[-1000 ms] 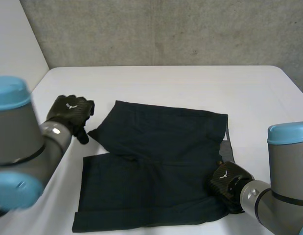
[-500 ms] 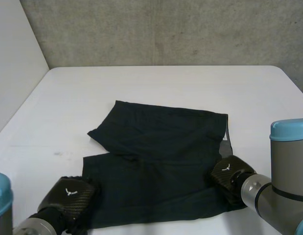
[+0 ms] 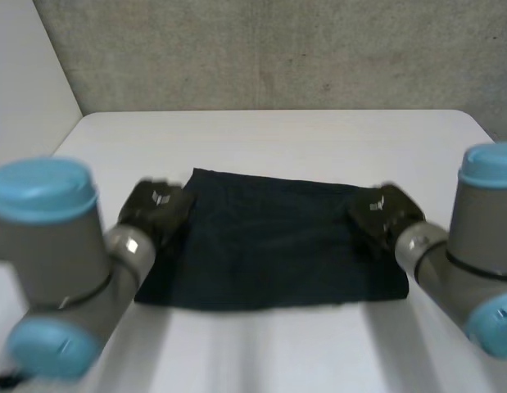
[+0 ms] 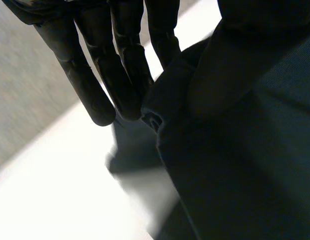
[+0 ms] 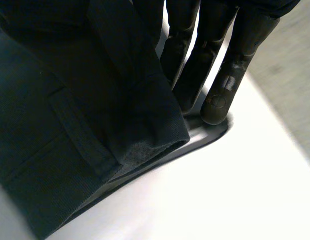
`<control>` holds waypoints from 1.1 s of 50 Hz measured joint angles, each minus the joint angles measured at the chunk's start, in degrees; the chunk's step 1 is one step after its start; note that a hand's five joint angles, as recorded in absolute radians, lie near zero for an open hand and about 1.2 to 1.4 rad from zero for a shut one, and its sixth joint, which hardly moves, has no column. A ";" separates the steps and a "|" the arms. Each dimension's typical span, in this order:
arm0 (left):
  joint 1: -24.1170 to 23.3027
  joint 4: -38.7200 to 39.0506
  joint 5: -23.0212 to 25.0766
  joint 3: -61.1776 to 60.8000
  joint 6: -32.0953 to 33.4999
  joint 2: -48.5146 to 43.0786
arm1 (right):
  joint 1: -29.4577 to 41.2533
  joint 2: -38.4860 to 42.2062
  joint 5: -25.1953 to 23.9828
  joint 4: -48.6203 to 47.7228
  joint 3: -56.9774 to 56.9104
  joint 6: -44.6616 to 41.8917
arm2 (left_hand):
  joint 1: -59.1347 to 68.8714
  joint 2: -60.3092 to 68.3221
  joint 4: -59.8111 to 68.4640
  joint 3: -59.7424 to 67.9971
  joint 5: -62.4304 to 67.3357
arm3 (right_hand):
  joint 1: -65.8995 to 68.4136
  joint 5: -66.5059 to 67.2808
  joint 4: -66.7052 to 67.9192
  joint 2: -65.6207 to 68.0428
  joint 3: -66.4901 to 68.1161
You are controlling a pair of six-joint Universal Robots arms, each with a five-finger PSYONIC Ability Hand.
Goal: Fold the shorts.
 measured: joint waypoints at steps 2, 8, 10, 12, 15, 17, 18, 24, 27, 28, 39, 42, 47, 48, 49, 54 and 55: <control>0.68 1.22 -0.14 9.47 2.55 -6.93 | 0.11 3.12 0.73 -2.77 -5.57 0.52 | 0.00 0.02 0.00 0.08 0.00 | -0.02 0.00 0.00 0.00 0.00; 1.65 2.77 -1.95 31.55 6.62 -23.64 | 0.26 13.63 3.42 -5.33 -19.89 0.59 | 0.00 0.03 0.01 0.11 0.00 | 0.00 0.00 0.00 0.00 0.00; 1.85 2.95 -3.16 38.76 7.44 -29.00 | 0.25 17.91 4.08 -5.62 -24.85 0.31 | 0.00 0.03 0.01 0.12 0.00 | -0.01 0.00 0.00 0.00 0.00; 2.06 3.04 -4.23 45.08 8.08 -33.61 | 0.23 21.64 4.49 -6.03 -28.91 -0.14 | 0.00 0.03 0.01 0.14 0.00 | -0.01 0.00 0.00 0.00 0.00; 2.34 3.17 -5.22 53.33 8.98 -39.74 | 0.22 26.98 4.95 -7.38 -34.31 -1.23 | 0.00 0.03 0.02 0.14 0.00 | -0.01 0.00 0.01 0.00 0.00; 2.46 3.25 -5.51 57.79 9.47 -43.13 | 0.21 29.24 5.11 -8.56 -36.43 -1.94 | 0.00 0.03 0.02 0.15 0.00 | -0.01 0.00 0.01 0.00 0.00; 2.50 3.36 -5.57 60.41 9.74 -45.24 | 0.18 31.83 5.27 -10.56 -38.65 -2.97 | 0.00 0.03 0.02 0.15 0.00 | 0.00 0.00 0.03 0.00 0.00; 2.32 4.59 -5.16 67.62 10.16 -52.10 | -0.02 37.67 6.05 -19.39 -42.03 -6.67 | -25.63 -25.09 -25.44 -24.37 -21.05 | -7.33 -6.49 -7.17 -8.62 -8.46; 2.00 5.11 -5.06 68.37 10.05 -53.26 | -0.09 38.09 7.19 -22.19 -42.13 -7.48 | -50.15 -48.67 -48.52 -47.64 -43.68 | -29.65 -28.00 -30.04 -32.25 -30.32; 1.96 5.13 -5.06 68.36 10.03 -53.31 | -0.10 37.97 7.38 -22.46 -42.07 -7.47 | -50.15 -48.67 -48.52 -47.64 -43.68 | -29.65 -28.00 -30.04 -32.25 -30.32; 1.10 2.12 -3.96 51.71 5.80 -36.31 | -2.35 16.98 5.75 -16.78 -27.92 11.78 | -54.59 -56.70 -56.87 -55.32 -51.60 | -45.77 -52.59 -54.62 -56.02 -56.02; 1.52 1.70 -2.20 43.38 2.44 -29.26 | -4.05 11.67 1.82 -10.49 -22.75 17.91 | -54.59 -56.71 -56.87 -55.32 -51.60 | -45.77 -52.60 -54.62 -56.02 -56.02; 2.74 1.67 2.96 28.93 -4.73 -19.02 | -7.35 7.47 -4.09 -0.63 -14.70 24.16 | -54.59 -56.71 -56.87 -55.32 -51.60 | -45.77 -52.58 -54.62 -56.02 -56.01; 3.03 1.72 4.06 26.36 -6.05 -17.47 | -7.95 7.25 -4.83 0.55 -13.23 24.70 | -54.59 -56.71 -56.87 -55.32 -51.60 | -45.77 -52.58 -54.62 -56.02 -56.01; 3.41 1.79 5.35 23.23 -7.56 -15.74 | -8.59 7.15 -5.60 1.26 -11.35 25.11 | -54.59 -56.71 -56.87 -55.31 -51.60 | -45.72 -52.53 -54.54 -55.86 -55.78; 4.26 2.23 7.74 15.74 -10.20 -12.67 | -9.64 8.28 -6.71 -2.10 -6.30 24.97 | -54.59 -56.71 -56.87 -55.32 -51.60 | -43.61 -49.80 -52.12 -52.63 -52.48; 4.26 2.23 7.74 15.74 -10.20 -12.67 | -9.64 8.28 -6.71 -2.10 -6.30 24.97 | -54.59 -56.71 -56.87 -55.32 -51.60 | -43.61 -49.80 -52.12 -52.63 -52.48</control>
